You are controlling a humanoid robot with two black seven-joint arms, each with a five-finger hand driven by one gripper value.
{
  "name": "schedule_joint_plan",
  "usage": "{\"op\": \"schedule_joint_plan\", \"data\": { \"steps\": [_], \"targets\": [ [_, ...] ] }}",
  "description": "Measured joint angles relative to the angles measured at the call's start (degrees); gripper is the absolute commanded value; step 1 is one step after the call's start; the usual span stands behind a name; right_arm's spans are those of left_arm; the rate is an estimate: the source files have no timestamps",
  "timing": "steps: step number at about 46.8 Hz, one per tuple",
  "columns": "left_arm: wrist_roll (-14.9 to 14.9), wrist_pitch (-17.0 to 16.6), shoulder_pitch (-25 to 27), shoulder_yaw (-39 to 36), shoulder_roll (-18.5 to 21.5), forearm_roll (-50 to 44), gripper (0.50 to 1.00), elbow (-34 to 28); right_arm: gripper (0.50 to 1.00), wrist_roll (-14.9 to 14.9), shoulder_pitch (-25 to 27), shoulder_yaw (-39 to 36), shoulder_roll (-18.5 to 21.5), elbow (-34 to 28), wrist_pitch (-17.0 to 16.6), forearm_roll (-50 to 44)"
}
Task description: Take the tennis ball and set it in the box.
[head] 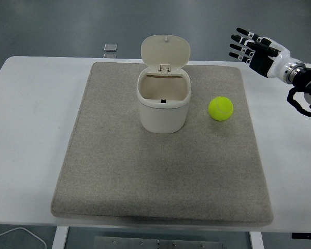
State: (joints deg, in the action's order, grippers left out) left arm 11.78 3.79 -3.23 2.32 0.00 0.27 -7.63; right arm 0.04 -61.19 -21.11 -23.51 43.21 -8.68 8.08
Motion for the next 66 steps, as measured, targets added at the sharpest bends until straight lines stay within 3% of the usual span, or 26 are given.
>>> {"op": "schedule_joint_plan", "data": {
  "steps": [39, 66],
  "targets": [
    [0.0, 0.0, 0.1, 0.1, 0.0, 0.0, 0.992, 0.2, 0.928, -1.7, -1.0, 0.6, -0.1, -0.1, -0.3, -1.6],
    [0.0, 0.0, 0.1, 0.1, 0.0, 0.1, 0.992, 0.2, 0.928, -2.6, -1.0, 1.1, -0.1, 0.0, -0.3, -15.5]
  ]
}}
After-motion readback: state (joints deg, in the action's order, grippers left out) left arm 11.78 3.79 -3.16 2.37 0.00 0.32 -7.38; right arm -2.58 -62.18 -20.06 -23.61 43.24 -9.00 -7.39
